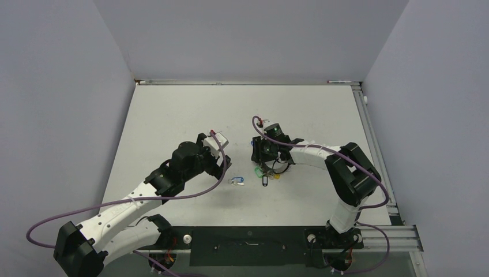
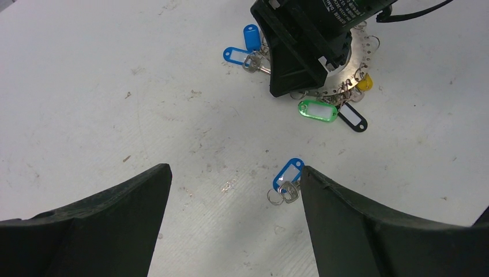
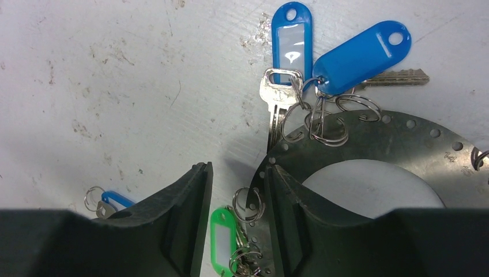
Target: Put the keys on the keyring
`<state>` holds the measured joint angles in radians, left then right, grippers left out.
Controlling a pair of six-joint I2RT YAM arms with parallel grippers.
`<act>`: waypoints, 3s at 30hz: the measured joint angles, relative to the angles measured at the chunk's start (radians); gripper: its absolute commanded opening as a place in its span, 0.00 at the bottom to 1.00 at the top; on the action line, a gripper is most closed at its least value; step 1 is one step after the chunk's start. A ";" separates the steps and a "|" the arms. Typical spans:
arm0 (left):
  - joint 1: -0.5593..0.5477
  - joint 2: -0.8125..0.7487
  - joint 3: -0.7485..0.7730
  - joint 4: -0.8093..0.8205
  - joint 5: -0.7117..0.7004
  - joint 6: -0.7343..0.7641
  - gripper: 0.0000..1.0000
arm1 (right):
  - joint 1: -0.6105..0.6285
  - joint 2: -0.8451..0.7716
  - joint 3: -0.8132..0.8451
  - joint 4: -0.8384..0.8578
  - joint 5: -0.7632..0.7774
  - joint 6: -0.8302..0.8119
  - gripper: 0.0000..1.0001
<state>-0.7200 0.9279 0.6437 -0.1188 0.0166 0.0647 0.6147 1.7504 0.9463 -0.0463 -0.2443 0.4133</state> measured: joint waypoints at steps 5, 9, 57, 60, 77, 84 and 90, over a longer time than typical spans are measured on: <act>0.000 0.002 0.000 0.000 0.004 0.000 0.79 | 0.000 0.000 0.000 0.010 0.005 -0.003 0.41; -0.001 0.004 0.000 0.000 0.009 0.000 0.79 | 0.000 0.000 0.000 0.014 0.006 -0.008 0.41; -0.216 0.848 0.592 -0.204 -0.125 -0.176 0.35 | -0.309 -0.582 -0.148 -0.292 0.307 0.076 0.45; -0.218 0.885 0.624 -0.223 -0.117 -0.177 0.34 | -0.312 -0.598 -0.159 -0.294 0.290 0.076 0.45; -0.228 1.005 0.679 -0.228 -0.121 -0.172 0.25 | -0.320 -0.617 -0.178 -0.321 0.255 0.072 0.44; -0.228 1.047 0.687 -0.219 -0.134 -0.164 0.25 | -0.320 -0.617 -0.178 -0.323 0.230 0.071 0.44; -0.227 1.056 0.694 -0.207 -0.141 -0.159 0.18 | -0.320 -0.617 -0.179 -0.323 0.217 0.070 0.44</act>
<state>-0.9470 1.9839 1.3380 -0.3256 -0.1242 -0.0940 0.2951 1.1336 0.7673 -0.3691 -0.0269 0.4831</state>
